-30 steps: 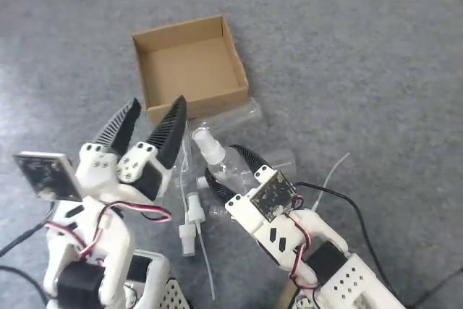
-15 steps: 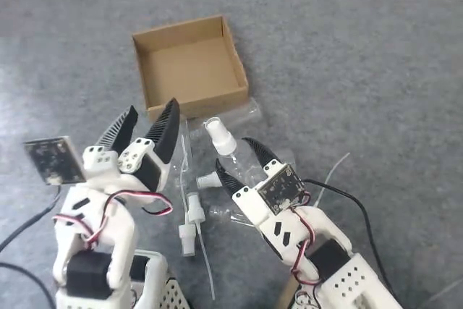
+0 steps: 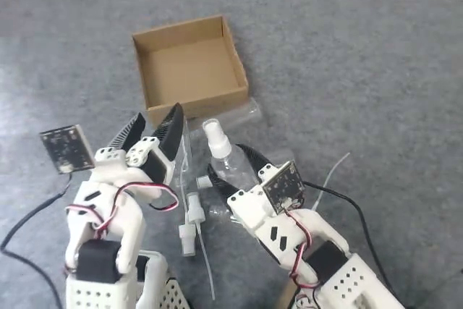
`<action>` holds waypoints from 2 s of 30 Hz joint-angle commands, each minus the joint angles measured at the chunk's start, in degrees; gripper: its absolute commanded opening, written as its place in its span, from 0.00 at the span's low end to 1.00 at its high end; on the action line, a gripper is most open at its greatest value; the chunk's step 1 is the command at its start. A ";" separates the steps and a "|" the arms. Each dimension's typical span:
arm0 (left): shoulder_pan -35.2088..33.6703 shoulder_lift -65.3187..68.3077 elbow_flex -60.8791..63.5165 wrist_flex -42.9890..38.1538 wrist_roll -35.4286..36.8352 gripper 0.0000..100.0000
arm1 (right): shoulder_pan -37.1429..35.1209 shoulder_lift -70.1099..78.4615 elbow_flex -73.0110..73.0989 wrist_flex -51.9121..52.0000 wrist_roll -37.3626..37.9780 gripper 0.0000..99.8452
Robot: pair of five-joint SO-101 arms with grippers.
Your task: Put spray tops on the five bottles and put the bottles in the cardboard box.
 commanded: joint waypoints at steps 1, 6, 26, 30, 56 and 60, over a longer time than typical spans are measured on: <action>2.20 -0.62 0.04 -2.02 0.44 0.24 | -0.75 -1.36 0.53 -0.13 -0.97 0.08; 4.84 -0.26 0.57 -2.02 0.35 0.24 | -1.27 -1.36 0.53 -0.13 -0.97 0.08; 17.76 -0.53 2.51 0.35 -10.90 0.24 | -0.84 -1.36 0.70 -0.13 -0.70 0.08; 20.31 -0.53 2.51 1.93 -13.01 0.24 | -0.75 -1.36 0.70 -0.13 -0.70 0.08; -13.19 -0.62 -0.04 1.49 -13.27 0.24 | 5.14 -1.36 0.97 -0.13 -0.62 0.08; -17.93 -0.62 3.30 1.49 -13.27 0.24 | 6.99 -1.36 0.88 -0.13 -0.62 0.08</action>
